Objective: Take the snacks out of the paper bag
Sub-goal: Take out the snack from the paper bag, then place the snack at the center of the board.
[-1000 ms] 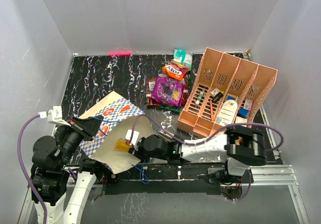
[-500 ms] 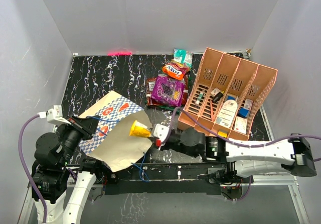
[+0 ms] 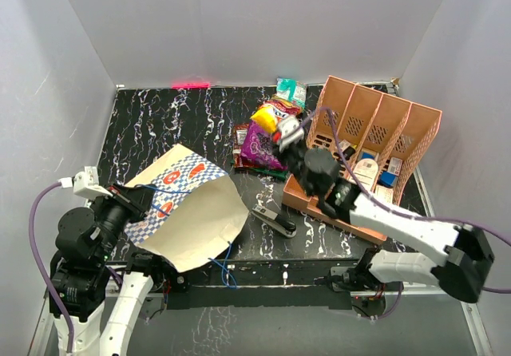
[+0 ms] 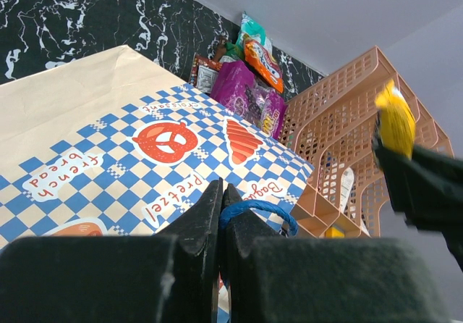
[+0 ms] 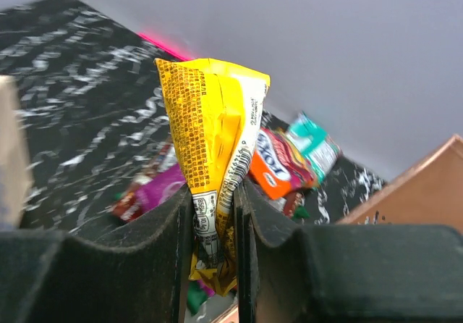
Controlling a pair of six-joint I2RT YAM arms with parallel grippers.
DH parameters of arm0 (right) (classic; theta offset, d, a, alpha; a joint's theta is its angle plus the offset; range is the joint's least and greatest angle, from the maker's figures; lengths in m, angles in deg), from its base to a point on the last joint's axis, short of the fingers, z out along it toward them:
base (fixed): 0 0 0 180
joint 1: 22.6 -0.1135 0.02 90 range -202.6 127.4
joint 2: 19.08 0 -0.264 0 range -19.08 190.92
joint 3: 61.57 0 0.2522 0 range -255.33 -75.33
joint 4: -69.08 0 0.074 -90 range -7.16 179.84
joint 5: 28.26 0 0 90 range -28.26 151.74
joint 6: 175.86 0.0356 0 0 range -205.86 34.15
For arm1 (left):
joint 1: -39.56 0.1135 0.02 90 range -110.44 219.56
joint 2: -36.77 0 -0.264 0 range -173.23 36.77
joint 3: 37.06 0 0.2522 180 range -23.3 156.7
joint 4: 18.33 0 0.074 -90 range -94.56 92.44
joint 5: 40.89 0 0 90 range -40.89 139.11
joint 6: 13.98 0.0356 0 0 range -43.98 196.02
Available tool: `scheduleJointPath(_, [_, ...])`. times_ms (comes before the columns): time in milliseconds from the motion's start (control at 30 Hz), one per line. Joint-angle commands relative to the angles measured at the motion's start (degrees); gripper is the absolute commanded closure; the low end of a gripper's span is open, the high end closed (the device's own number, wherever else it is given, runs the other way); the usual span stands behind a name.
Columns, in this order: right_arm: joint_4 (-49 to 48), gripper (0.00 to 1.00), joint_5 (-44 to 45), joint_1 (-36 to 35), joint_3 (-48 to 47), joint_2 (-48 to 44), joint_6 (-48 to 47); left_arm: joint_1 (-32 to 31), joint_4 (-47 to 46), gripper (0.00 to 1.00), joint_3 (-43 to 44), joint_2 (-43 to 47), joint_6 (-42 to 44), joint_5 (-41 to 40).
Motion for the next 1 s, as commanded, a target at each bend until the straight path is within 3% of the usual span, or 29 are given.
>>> scheduleJointPath(0, [-2.6,0.74,-10.88,12.72,-7.25,9.48,11.4,-0.27,0.27,1.0,2.74,-1.09,0.87,-0.25])
scheduleJointPath(267, [-2.52,0.74,-23.24,24.33,-18.75,29.74,10.42,-0.27,1.01,1.0,4.69,-1.09,0.04,0.88])
scheduleJointPath(600, [-0.56,0.67,-34.89,29.47,-26.92,43.64,5.21,-0.27,0.51,1.0,4.77,-1.0,-0.44,3.41])
scheduleJointPath(733, [4.32,0.46,-31.03,29.57,-30.53,47.02,4.48,-0.3,-0.31,1.0,4.44,-1.0,-0.53,4.87])
scheduleJointPath(800, [7.92,0.4,-29.2,29.61,-32.23,47.4,4.79,-0.27,-0.47,1.0,4.48,-1.07,-0.51,5.04])
scheduleJointPath(967, [10.47,0.26,-29.61,29.48,-28.88,39.3,8.34,-0.28,-0.44,1.0,4.34,-1.51,-0.27,5.0])
